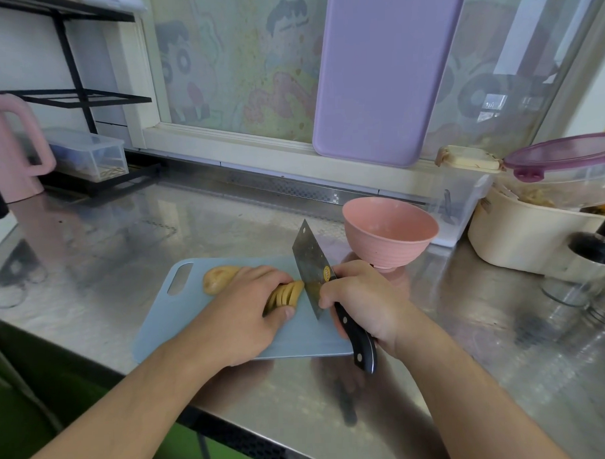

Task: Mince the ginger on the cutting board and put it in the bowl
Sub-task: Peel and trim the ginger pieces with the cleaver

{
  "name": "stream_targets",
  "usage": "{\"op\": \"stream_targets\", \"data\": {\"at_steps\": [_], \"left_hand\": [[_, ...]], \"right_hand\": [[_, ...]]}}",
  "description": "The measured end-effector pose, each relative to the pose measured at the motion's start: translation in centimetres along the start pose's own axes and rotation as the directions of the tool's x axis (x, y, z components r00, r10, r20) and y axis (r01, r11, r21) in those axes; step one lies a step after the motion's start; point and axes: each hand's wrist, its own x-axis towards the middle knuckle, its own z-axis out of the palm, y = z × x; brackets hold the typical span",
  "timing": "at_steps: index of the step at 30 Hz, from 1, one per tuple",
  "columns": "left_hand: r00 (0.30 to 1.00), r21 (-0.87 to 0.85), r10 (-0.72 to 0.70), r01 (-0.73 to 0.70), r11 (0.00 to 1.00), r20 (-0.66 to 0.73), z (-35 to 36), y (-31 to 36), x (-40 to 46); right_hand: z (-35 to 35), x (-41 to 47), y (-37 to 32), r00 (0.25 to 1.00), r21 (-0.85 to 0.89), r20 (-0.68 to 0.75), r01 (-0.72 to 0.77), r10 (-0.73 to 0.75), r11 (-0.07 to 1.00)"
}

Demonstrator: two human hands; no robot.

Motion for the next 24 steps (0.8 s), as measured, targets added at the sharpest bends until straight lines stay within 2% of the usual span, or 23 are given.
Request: {"op": "stream_targets", "data": {"at_steps": [10, 18, 24], "left_hand": [[1.0, -0.012, 0.027, -0.027, 1.0, 0.007, -0.2, -0.5, -0.2], [0.991, 0.067, 0.137, -0.137, 0.988, -0.002, -0.9, -0.7, -0.6], [0.99, 0.102, 0.143, -0.144, 0.984, 0.015, -2.0, -0.6, -0.8]], "right_hand": [[-0.1, 0.0, 0.0, 1.0, -0.014, 0.0, 0.009, -0.009, 1.0], [0.0, -0.1, -0.1, 1.0, -0.021, 0.005, 0.016, -0.016, 1.0], [0.0, -0.1, -0.2, 1.0, -0.03, 0.006, 0.018, -0.018, 0.999]]}}
